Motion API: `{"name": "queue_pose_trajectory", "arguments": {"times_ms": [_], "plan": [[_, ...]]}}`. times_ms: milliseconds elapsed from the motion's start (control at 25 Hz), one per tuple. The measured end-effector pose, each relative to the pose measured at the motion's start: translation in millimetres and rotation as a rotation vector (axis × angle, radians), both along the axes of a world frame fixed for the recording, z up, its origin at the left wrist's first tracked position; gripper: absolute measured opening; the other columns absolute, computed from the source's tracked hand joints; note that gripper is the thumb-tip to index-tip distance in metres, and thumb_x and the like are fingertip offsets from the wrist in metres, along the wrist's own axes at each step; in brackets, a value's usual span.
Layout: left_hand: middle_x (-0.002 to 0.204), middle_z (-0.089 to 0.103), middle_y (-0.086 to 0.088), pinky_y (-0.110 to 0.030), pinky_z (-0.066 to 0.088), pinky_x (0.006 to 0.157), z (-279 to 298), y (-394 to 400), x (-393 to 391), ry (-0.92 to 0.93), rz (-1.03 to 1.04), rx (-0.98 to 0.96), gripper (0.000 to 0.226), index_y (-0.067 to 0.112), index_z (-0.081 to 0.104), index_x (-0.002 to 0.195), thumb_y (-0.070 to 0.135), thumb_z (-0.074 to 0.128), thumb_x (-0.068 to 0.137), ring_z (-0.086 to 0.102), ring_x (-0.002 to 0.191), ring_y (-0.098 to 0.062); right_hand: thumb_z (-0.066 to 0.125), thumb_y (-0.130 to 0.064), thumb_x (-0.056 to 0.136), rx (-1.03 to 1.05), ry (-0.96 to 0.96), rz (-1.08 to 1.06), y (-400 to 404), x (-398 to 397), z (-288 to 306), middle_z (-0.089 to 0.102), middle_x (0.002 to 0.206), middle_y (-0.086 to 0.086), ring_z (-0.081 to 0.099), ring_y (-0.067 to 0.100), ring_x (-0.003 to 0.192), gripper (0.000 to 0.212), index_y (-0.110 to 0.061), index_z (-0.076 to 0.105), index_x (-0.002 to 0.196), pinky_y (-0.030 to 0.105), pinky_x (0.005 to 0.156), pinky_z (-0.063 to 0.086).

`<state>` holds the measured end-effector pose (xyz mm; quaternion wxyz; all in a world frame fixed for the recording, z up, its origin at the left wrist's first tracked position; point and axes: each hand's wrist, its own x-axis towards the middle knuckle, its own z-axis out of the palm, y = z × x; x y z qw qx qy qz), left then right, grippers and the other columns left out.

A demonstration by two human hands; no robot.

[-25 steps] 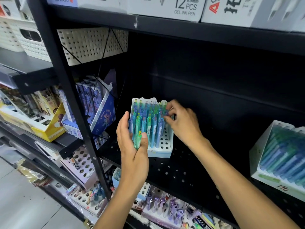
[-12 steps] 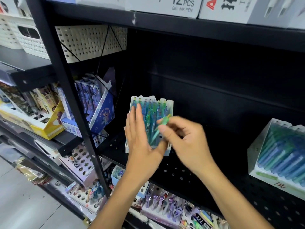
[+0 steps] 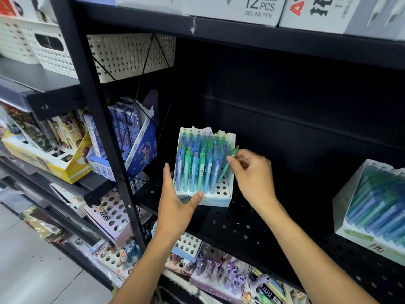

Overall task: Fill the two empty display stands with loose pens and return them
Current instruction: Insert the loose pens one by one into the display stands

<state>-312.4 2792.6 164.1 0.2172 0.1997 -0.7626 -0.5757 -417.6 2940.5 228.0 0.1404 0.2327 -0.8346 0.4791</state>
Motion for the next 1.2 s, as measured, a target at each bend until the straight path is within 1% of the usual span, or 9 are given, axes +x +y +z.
{"name": "queue_pose_trajectory", "arguments": {"times_ms": [280, 360, 480, 560, 640, 760, 880, 1040, 1200], "plan": [[0.156, 0.038, 0.006, -0.044, 0.033, 0.117, -4.4, -8.3, -6.5, -0.090, -0.006, 0.070, 0.104, 0.036, 0.013, 0.157, 0.031, 0.083, 0.079, 0.034, 0.144, -0.018, 0.070, -0.028, 0.091, 0.178, 0.039, 0.038, -10.8, -8.8, -3.8, 0.062, 0.065, -0.012, 0.059, 0.008, 0.060, 0.019, -0.015, 0.068, 0.078, 0.033, 0.062, 0.053], [0.154, 0.041, 0.005, -0.043, 0.032, 0.117, -0.8, -13.7, -7.1, -0.110, -0.019, 0.118, 0.108, 0.033, 0.014, 0.157, 0.028, 0.085, 0.077, 0.036, 0.143, -0.019, 0.074, -0.033, 0.087, 0.086, 0.010, -0.047, -8.7, -6.6, -16.2, 0.062, 0.076, -0.011, 0.057, 0.005, 0.068, 0.017, -0.018, 0.066, 0.087, 0.026, 0.063, 0.049], [0.146, 0.038, 0.019, -0.036, 0.027, 0.115, 7.6, -19.7, -6.5, -0.108, -0.061, 0.242, 0.107, 0.037, 0.012, 0.157, 0.018, 0.083, 0.079, 0.033, 0.139, -0.008, 0.070, -0.037, 0.089, -0.161, -0.415, -0.027, -1.1, 5.3, -42.0, 0.061, 0.121, -0.010, 0.059, 0.007, 0.106, 0.041, -0.026, 0.056, 0.126, 0.027, 0.090, 0.051], [0.139, 0.044, 0.023, -0.031, 0.029, 0.110, 11.2, -18.6, -6.9, -0.081, -0.090, 0.315, 0.090, 0.038, 0.023, 0.154, 0.014, 0.076, 0.085, 0.037, 0.137, -0.009, 0.067, -0.030, 0.091, -0.084, -0.565, 0.060, 1.4, 9.4, -57.2, 0.062, 0.125, -0.010, 0.061, 0.011, 0.114, 0.045, -0.028, 0.054, 0.134, 0.034, 0.101, 0.049], [0.122, 0.050, 0.029, -0.026, 0.029, 0.103, 15.2, -16.9, -2.7, -0.047, -0.096, 0.398, 0.067, 0.038, 0.040, 0.145, 0.012, 0.069, 0.090, 0.046, 0.126, -0.004, 0.062, -0.021, 0.093, 0.006, -0.492, 0.049, 2.1, 13.7, -64.8, 0.069, 0.115, -0.012, 0.065, 0.011, 0.107, 0.035, -0.028, 0.061, 0.128, 0.034, 0.098, 0.051], [0.101, 0.066, 0.035, -0.021, 0.040, 0.095, 21.9, -20.1, 5.3, -0.002, -0.161, 0.434, 0.054, 0.042, 0.056, 0.124, 0.004, 0.069, 0.088, 0.060, 0.100, 0.011, 0.057, -0.009, 0.096, -0.231, -0.495, -0.010, 6.2, 27.8, -65.8, 0.074, 0.107, -0.012, 0.069, 0.007, 0.099, 0.032, -0.028, 0.067, 0.119, 0.026, 0.090, 0.055], [0.111, 0.073, 0.010, -0.036, 0.054, 0.090, 26.2, -18.3, 9.3, 0.040, -0.350, 0.492, 0.070, 0.043, 0.049, 0.132, -0.005, 0.068, 0.085, 0.070, 0.105, -0.016, 0.055, 0.001, 0.096, -0.475, -0.523, -0.047, 18.1, 43.2, -55.0, 0.077, 0.098, -0.008, 0.071, 0.004, 0.090, 0.031, -0.020, 0.069, 0.113, 0.015, 0.075, 0.053], [0.113, 0.074, 0.001, -0.044, 0.057, 0.084, 27.6, 2.2, 2.2, 0.052, -0.463, 0.673, 0.085, 0.044, 0.045, 0.140, -0.007, 0.070, 0.076, 0.071, 0.105, -0.026, 0.062, -0.012, 0.096, -0.478, -0.538, -0.084, 57.3, 56.0, -32.2, 0.077, 0.096, -0.011, 0.070, 0.000, 0.089, 0.019, -0.024, 0.071, 0.107, 0.016, 0.075, 0.054], [0.103, 0.076, 0.010, -0.043, 0.062, 0.073, 20.9, 36.5, 1.3, 0.004, -0.567, 0.877, 0.078, 0.043, 0.049, 0.133, -0.008, 0.064, 0.076, 0.074, 0.098, -0.023, 0.065, -0.017, 0.095, -0.529, -0.354, -0.594, 151.3, 69.7, -34.2, 0.071, 0.091, -0.009, 0.066, 0.008, 0.088, 0.009, -0.024, 0.069, 0.092, 0.030, 0.086, 0.051]]}}
